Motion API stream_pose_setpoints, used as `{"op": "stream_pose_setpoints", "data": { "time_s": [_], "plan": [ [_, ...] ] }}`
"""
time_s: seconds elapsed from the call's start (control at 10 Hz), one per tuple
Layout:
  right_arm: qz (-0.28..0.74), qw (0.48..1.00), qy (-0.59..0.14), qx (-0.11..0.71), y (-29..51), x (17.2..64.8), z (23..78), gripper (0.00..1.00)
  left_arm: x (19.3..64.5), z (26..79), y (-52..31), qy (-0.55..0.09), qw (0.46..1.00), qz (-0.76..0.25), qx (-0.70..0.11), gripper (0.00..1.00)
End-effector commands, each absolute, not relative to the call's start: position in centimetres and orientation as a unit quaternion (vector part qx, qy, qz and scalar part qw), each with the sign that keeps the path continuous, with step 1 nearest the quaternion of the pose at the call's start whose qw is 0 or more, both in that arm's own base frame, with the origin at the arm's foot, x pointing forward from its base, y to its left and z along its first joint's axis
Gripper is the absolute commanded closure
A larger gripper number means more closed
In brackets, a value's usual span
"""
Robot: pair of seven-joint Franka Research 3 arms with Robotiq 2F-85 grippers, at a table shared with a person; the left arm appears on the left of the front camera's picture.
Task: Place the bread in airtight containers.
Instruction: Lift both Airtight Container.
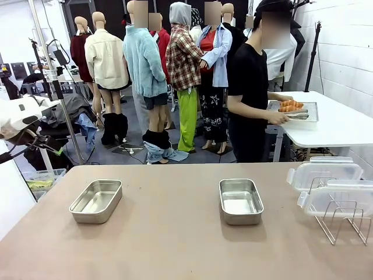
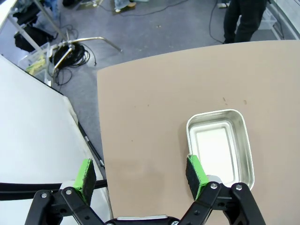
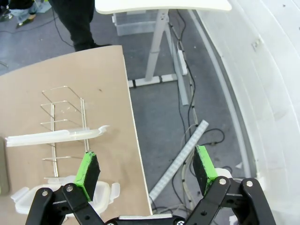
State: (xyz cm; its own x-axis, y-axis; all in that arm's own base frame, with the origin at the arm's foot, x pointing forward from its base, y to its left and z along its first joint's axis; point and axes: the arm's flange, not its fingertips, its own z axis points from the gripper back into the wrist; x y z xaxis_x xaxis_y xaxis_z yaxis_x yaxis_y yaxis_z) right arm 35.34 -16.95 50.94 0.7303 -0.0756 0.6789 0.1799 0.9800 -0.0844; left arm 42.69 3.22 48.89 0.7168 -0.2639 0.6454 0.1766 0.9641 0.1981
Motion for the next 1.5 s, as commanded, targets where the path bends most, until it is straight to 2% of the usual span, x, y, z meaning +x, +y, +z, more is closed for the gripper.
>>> {"op": "stream_pose_setpoints", "data": {
  "time_s": [0.0,1.4],
  "plan": [
    [-0.066,0.929,-0.355,-0.082,-16.84,35.34,50.81,0.0,42.68,48.96,3.47,-0.36,0.923,-0.117,0.062,0.0],
    [-0.066,0.929,-0.355,-0.082,-16.84,35.34,50.81,0.0,42.68,48.96,3.47,-0.36,0.923,-0.117,0.062,0.0]
  ]
}}
